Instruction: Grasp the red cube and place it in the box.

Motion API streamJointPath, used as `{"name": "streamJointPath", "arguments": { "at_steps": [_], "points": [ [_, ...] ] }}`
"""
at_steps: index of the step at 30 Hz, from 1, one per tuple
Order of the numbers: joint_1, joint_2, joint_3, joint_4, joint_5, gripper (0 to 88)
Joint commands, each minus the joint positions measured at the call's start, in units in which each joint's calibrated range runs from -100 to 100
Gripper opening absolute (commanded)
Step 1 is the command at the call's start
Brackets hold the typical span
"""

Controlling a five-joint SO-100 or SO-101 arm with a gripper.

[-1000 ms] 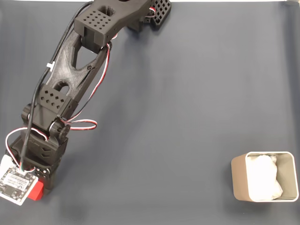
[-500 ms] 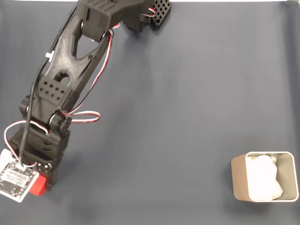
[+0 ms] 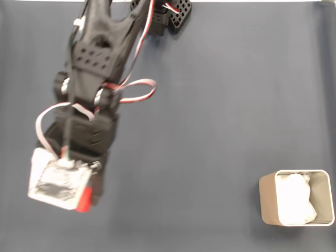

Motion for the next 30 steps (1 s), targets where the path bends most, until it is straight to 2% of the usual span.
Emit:
{"name": "streamJointPath", "arguments": {
  "at_steps": [1, 15, 30],
  "points": [
    [-4.6, -10.5, 2.8, 0.2, -0.9, 0.0],
    [-19.0, -16.0, 4.3, -0.1, -0.7, 0.0],
    [-31.5, -6.8, -6.6, -0.2, -0.6, 0.0]
  ]
}}
